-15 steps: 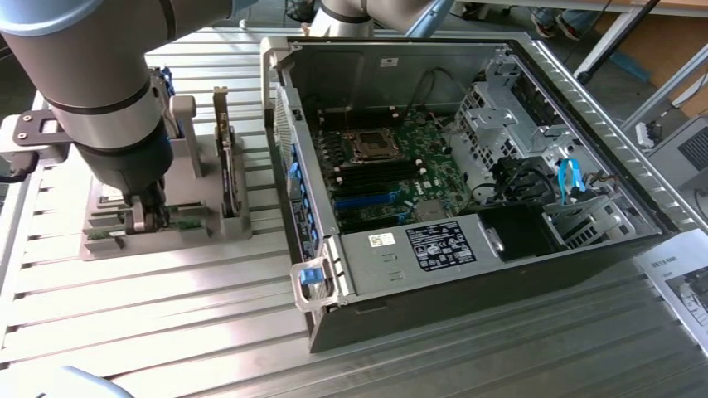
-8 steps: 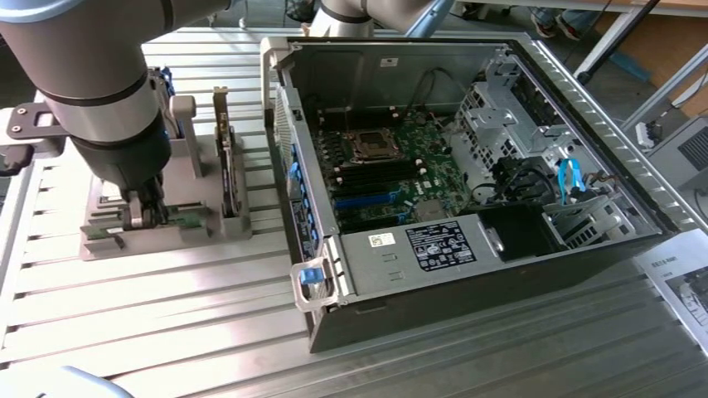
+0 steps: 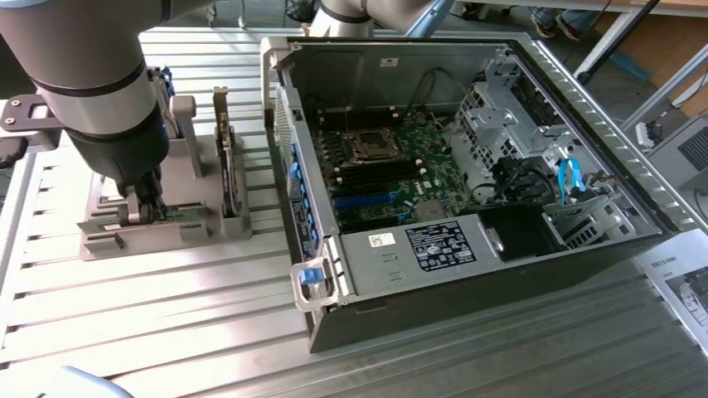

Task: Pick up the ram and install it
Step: 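Pick up the ram and move it above insertion slot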

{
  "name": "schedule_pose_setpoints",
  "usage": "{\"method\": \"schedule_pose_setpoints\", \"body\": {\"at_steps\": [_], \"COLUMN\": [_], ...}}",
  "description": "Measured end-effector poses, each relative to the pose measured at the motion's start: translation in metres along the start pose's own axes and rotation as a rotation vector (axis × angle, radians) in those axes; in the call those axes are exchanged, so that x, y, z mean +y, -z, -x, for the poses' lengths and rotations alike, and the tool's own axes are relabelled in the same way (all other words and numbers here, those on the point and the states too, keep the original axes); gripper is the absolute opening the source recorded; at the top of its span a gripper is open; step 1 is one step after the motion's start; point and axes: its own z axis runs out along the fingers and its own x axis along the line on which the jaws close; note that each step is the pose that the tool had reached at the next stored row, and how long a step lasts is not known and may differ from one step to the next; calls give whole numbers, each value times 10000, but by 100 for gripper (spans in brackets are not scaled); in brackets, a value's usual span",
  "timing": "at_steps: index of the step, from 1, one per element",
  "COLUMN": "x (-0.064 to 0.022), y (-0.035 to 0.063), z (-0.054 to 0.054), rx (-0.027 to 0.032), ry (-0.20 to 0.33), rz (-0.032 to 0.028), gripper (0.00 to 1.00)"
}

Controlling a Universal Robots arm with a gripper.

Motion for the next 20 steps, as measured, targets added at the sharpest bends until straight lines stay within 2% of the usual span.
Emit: {"method": "schedule_pose_setpoints", "body": {"at_steps": [20], "x": [6], "y": [299], "z": [6], "rx": [0], "ry": [0], "rz": [-1], "gripper": [12]}}
